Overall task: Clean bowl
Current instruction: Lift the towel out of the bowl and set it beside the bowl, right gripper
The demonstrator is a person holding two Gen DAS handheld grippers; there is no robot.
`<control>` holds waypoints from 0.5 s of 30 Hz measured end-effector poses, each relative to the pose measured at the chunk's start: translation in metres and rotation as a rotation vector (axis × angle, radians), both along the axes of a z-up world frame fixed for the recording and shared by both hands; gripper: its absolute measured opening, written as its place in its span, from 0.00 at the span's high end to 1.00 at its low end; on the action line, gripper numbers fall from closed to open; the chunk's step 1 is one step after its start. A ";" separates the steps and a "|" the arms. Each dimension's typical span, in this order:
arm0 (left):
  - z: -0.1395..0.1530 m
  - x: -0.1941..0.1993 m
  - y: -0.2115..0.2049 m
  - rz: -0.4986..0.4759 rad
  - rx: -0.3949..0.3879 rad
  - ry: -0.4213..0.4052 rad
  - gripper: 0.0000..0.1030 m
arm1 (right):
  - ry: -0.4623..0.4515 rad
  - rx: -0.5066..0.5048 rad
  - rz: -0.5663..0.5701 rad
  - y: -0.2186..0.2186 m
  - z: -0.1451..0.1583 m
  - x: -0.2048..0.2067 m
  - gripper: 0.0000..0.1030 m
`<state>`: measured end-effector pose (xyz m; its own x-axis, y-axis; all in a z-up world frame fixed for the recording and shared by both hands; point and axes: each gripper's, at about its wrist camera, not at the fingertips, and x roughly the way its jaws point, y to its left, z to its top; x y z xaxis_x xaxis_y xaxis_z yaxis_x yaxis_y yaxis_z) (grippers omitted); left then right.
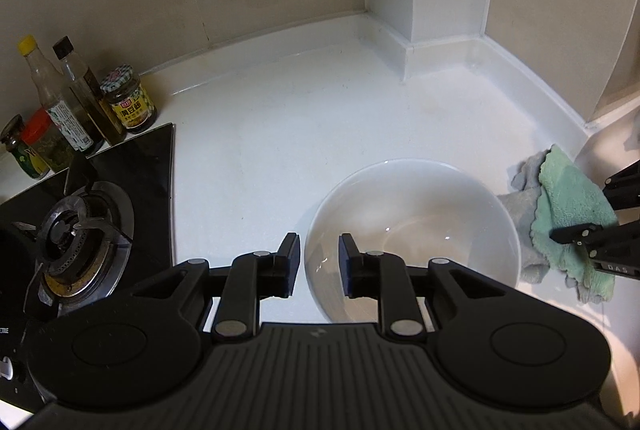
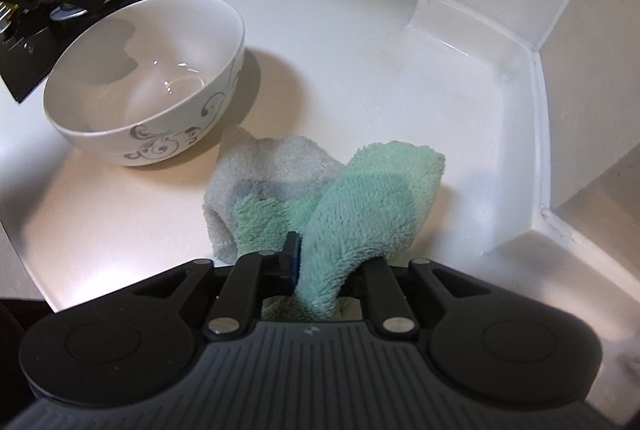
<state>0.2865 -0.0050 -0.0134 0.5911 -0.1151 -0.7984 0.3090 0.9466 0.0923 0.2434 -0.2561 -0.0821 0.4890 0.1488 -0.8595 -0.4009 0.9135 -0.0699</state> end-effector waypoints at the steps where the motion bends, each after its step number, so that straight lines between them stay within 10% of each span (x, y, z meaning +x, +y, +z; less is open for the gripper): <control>1: 0.000 -0.001 0.000 0.004 -0.003 0.002 0.74 | -0.027 0.028 -0.042 -0.004 0.007 -0.002 0.67; 6: 0.002 -0.010 0.008 0.017 -0.033 -0.002 0.74 | 0.007 0.068 -0.107 -0.014 0.019 -0.015 0.66; 15: 0.007 -0.045 0.029 0.070 -0.132 -0.030 0.74 | -0.257 0.136 -0.292 -0.020 0.062 -0.042 0.66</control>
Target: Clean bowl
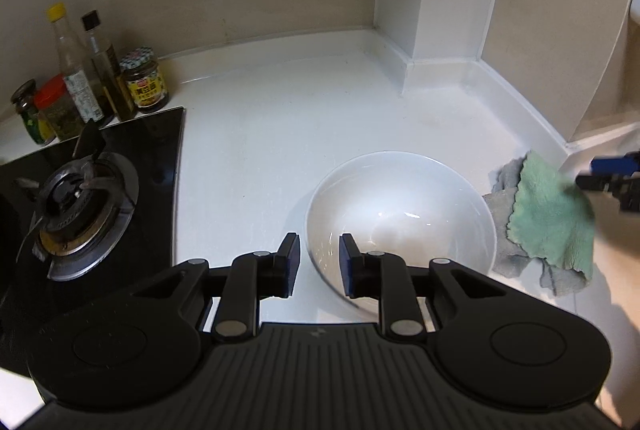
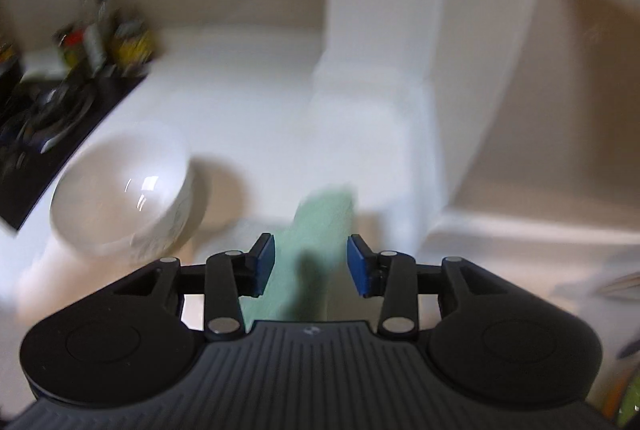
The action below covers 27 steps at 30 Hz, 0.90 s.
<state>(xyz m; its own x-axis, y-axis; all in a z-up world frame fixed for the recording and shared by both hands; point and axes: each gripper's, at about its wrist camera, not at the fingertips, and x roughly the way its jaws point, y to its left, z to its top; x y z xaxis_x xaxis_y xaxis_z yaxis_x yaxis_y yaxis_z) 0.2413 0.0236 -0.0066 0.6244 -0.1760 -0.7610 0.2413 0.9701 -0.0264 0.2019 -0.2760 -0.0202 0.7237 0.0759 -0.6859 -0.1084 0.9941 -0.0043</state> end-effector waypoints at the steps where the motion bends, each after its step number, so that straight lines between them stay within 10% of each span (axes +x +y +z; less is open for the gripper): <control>1: 0.000 -0.006 0.001 0.005 -0.014 -0.001 0.74 | -0.008 0.010 -0.013 0.001 0.002 -0.004 0.66; 27: -0.002 -0.162 -0.036 0.118 -0.052 -0.016 0.67 | -0.077 0.019 0.074 0.032 -0.002 -0.159 0.66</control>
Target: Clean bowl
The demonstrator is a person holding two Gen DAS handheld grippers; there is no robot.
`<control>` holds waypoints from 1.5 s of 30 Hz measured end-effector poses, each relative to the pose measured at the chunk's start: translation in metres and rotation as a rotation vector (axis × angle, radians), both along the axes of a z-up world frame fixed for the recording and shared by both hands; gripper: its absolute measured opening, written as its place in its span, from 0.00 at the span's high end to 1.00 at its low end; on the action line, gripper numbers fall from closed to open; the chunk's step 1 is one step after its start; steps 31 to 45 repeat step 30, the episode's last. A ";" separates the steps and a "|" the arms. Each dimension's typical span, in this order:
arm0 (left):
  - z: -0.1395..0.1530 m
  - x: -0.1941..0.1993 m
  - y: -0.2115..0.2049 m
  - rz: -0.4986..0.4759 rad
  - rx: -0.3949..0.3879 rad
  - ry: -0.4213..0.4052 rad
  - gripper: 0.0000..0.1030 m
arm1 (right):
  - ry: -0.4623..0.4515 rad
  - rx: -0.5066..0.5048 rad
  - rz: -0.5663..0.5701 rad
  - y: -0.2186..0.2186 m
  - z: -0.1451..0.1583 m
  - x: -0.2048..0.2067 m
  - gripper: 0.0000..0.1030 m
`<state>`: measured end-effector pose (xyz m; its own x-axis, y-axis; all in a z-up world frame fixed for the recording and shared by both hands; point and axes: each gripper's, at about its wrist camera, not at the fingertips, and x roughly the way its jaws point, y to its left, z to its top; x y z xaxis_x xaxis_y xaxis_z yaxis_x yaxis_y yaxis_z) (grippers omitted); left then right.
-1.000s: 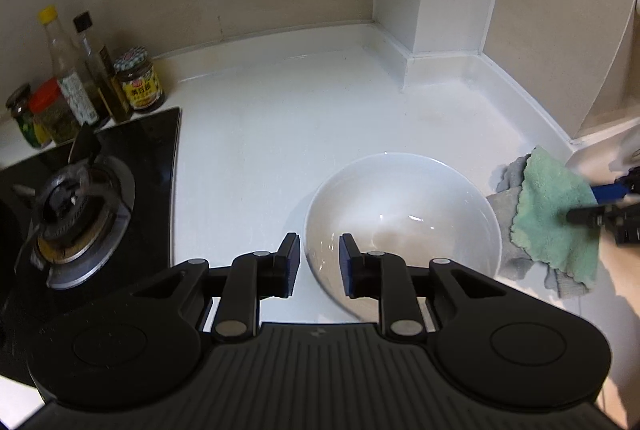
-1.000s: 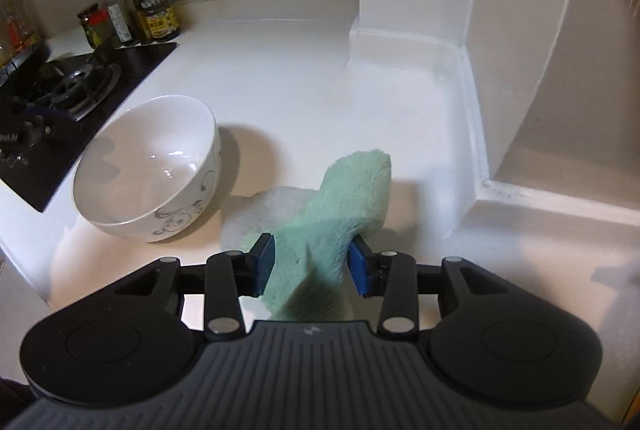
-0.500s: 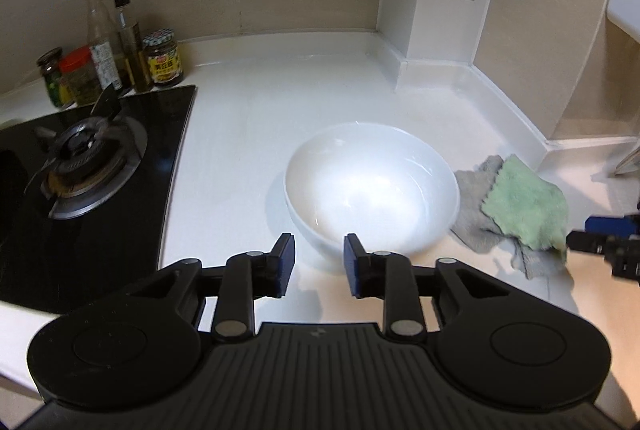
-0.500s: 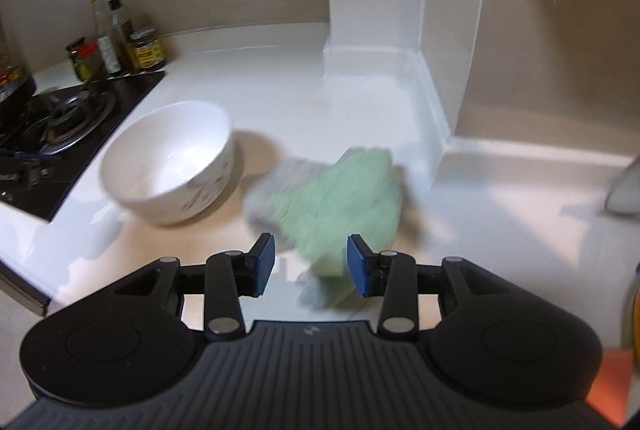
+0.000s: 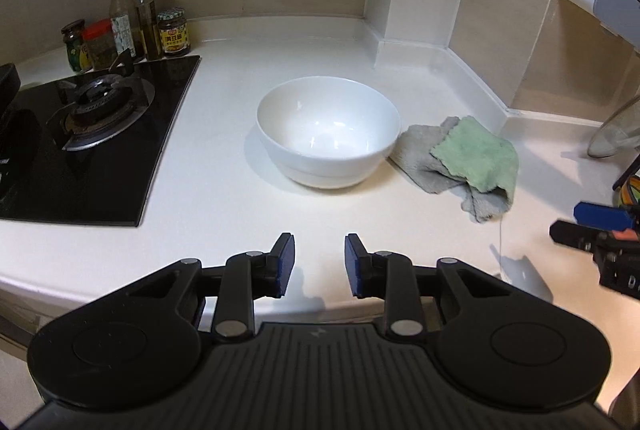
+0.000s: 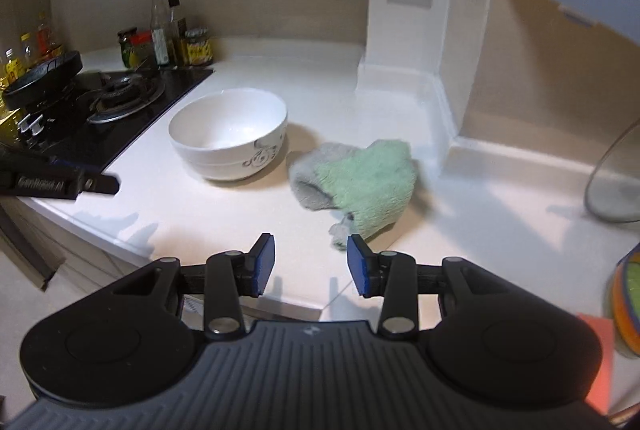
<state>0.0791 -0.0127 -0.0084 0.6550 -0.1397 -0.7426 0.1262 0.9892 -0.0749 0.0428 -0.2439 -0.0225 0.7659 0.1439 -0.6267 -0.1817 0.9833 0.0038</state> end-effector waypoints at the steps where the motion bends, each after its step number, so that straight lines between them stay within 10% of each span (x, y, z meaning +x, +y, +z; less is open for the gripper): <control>1: 0.000 -0.005 0.000 0.014 0.001 0.000 0.68 | -0.014 0.017 -0.014 -0.001 0.003 -0.003 0.66; 45: 0.006 -0.031 0.003 0.039 0.018 -0.061 0.67 | -0.036 0.030 -0.019 0.002 -0.003 -0.020 0.66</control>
